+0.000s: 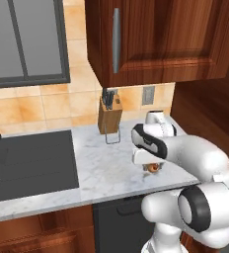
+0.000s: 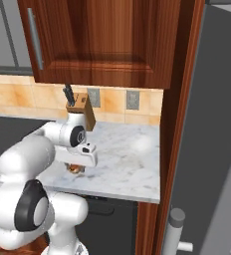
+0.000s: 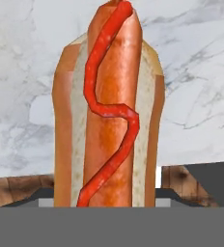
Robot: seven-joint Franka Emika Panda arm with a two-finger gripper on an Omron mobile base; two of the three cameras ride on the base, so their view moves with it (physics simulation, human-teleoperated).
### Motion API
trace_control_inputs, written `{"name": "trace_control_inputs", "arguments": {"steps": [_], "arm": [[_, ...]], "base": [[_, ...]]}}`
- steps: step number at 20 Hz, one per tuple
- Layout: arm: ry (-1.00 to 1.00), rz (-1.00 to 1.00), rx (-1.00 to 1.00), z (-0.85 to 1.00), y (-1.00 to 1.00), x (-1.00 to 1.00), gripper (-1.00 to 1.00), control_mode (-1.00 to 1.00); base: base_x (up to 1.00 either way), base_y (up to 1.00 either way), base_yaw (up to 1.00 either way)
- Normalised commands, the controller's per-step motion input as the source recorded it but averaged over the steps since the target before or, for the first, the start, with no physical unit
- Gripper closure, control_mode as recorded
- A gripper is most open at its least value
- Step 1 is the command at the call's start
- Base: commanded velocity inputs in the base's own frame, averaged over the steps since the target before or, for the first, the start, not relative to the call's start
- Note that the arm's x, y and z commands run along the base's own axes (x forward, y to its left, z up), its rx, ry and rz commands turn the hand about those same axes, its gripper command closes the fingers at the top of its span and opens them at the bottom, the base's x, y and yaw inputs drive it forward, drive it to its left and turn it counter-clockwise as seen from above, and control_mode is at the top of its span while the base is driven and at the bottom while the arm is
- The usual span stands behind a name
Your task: Store the hot dog in the freezer for long-term storage. Close the freezer door after placing the cooked food.
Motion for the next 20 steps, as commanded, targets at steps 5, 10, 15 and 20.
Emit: {"name": "trace_control_inputs", "arguments": {"steps": [5,10,15,20], "arm": [[0.0,-0.13,0.0,0.49,-0.03,-1.0,1.0,-1.0],[-0.03,-0.12,-0.08,0.82,0.0,-0.88,1.0,-1.0],[-0.19,-0.05,-0.14,0.9,0.0,-0.49,1.0,-1.0],[-0.01,0.12,-0.05,0.4,-0.04,-0.47,1.0,-1.0]], "base": [[0.0,0.0,0.0],[0.0,0.0,0.0],[0.0,0.0,0.0],[0.0,0.0,0.0]]}}
